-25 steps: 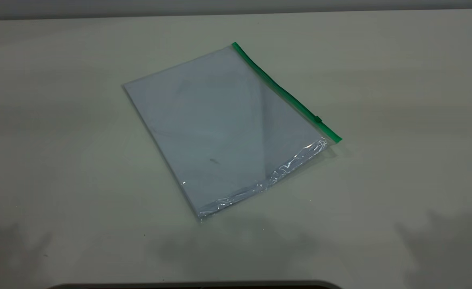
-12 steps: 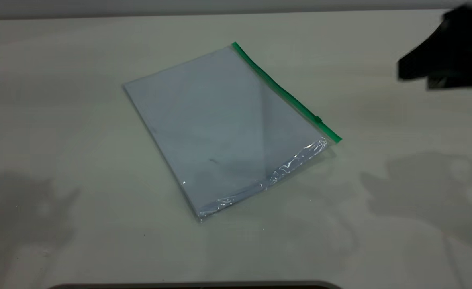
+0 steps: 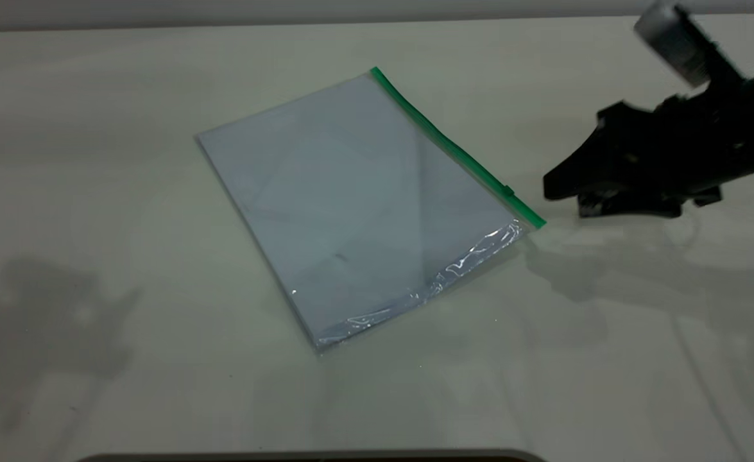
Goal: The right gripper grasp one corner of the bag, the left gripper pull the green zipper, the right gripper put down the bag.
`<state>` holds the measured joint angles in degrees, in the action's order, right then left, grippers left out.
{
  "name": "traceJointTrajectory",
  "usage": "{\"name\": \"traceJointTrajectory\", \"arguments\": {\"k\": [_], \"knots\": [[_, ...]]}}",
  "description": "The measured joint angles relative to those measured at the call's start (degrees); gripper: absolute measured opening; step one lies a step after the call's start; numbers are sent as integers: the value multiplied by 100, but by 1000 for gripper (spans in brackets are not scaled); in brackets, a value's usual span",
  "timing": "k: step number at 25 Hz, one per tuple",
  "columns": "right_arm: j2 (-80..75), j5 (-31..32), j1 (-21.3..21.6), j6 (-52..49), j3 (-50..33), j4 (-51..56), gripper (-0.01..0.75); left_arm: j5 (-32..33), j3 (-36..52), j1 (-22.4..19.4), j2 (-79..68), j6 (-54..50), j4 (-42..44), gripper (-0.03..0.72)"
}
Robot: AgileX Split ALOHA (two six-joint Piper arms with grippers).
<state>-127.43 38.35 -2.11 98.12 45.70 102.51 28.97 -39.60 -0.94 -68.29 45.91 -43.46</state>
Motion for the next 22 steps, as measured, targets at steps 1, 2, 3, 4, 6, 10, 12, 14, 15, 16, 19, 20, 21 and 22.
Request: {"name": "traceJointTrajectory", "arguments": {"k": [1, 2, 3, 4, 6, 10, 12, 14, 15, 16, 19, 20, 21, 22], "knots": [[-182, 20, 0, 7, 132, 0, 508, -5, -5, 0, 0, 14, 0, 538], [-324, 48, 0, 12, 235, 6, 508, -4, -5, 0, 0, 18, 0, 538], [-481, 76, 0, 29, 351, 12, 507, -4, -5, 0, 0, 26, 0, 538], [-626, 121, 0, 29, 457, 18, 505, -4, -5, 0, 0, 26, 0, 538], [-850, 275, 0, 29, 614, 18, 496, -11, -5, 0, 0, 26, 0, 538], [-1117, 459, -137, 29, 876, 24, 481, -17, -5, 0, 0, 26, -6, 538], [-1187, 461, -283, 24, 990, 24, 481, -19, -5, 0, 0, 26, -6, 538], [-1220, 455, -480, -3, 1095, 28, 479, -19, -5, 0, 0, 26, -6, 538], [-1232, 430, -557, -24, 1141, 28, 479, -24, -5, 0, 0, 27, -6, 538], [-1239, 388, -645, -56, 1168, 28, 475, -24, -5, 0, 0, 32, -6, 538], [-1239, 332, -759, -72, 1210, 28, 428, -24, -5, 0, 0, 32, -6, 538], [-1239, 332, -763, -76, 1210, 28, 393, -24, -5, 0, 0, 32, -6, 538], [-1239, 328, -763, -81, 1210, 28, 349, -24, -5, 0, 0, 32, -6, 538], [-1239, 321, -763, -86, 1210, 28, 306, -24, -5, 0, 0, 32, -6, 538]]}}
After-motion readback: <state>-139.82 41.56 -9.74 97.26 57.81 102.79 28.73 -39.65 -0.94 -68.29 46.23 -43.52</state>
